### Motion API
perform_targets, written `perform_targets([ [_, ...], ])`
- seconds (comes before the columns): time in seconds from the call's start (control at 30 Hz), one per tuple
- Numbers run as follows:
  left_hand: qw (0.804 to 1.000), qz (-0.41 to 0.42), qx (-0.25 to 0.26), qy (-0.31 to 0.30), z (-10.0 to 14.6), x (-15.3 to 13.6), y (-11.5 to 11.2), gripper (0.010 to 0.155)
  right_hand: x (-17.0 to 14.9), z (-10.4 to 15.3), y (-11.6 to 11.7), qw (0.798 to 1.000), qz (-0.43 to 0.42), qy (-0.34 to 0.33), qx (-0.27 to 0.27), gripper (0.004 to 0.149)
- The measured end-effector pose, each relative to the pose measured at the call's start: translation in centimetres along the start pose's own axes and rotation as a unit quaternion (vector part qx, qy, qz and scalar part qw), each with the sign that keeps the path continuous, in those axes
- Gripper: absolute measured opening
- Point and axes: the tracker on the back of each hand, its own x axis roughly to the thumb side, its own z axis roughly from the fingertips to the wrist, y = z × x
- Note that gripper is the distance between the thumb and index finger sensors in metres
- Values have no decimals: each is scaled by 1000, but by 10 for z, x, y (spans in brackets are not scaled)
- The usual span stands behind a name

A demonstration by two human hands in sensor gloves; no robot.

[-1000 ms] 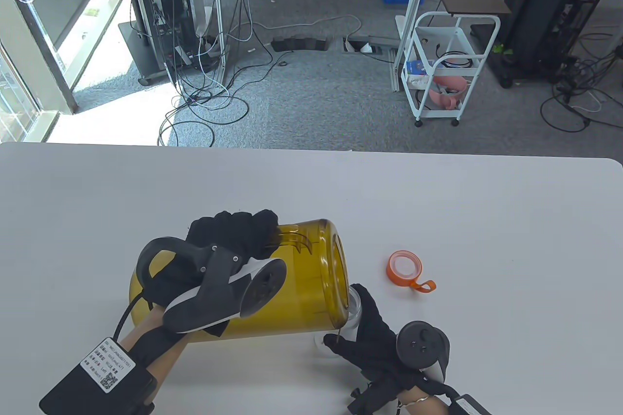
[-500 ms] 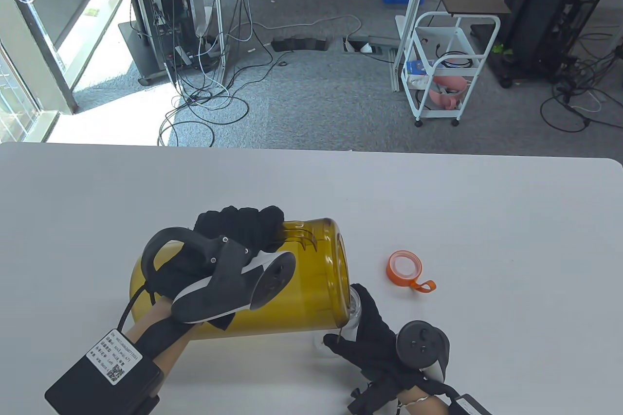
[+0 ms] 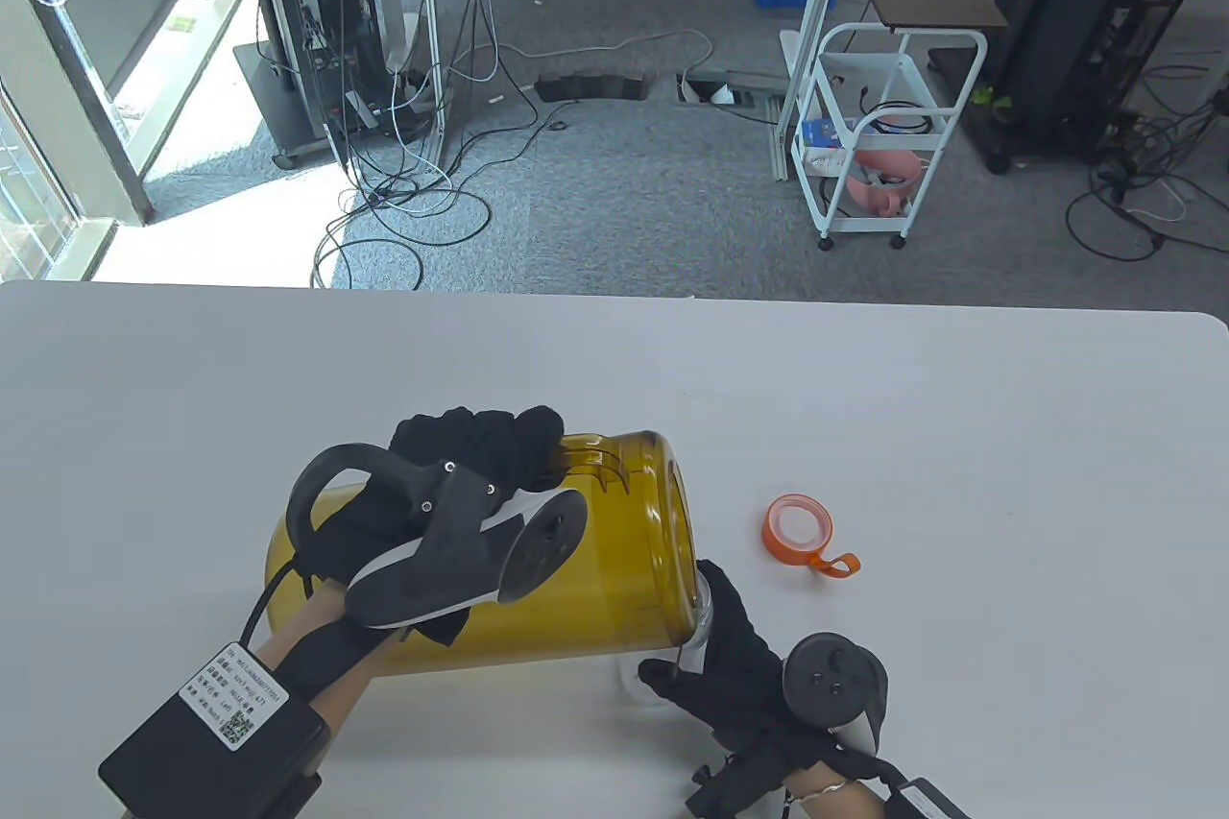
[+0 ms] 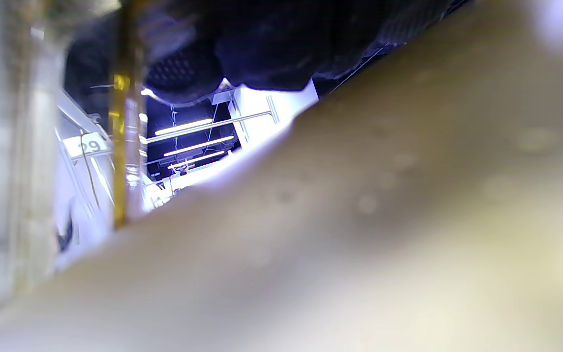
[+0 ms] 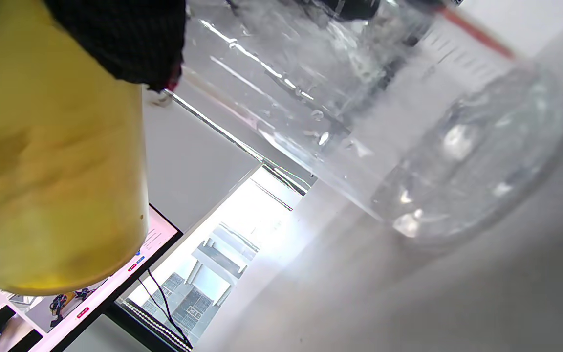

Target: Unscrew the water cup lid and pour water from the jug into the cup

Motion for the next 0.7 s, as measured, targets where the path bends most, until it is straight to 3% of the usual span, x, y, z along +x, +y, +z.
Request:
perform_targets([
  [0.7, 1000, -17, 3, -10, -2, 3, 2, 36, 0, 0, -1, 1000, 0, 3, -4, 99],
])
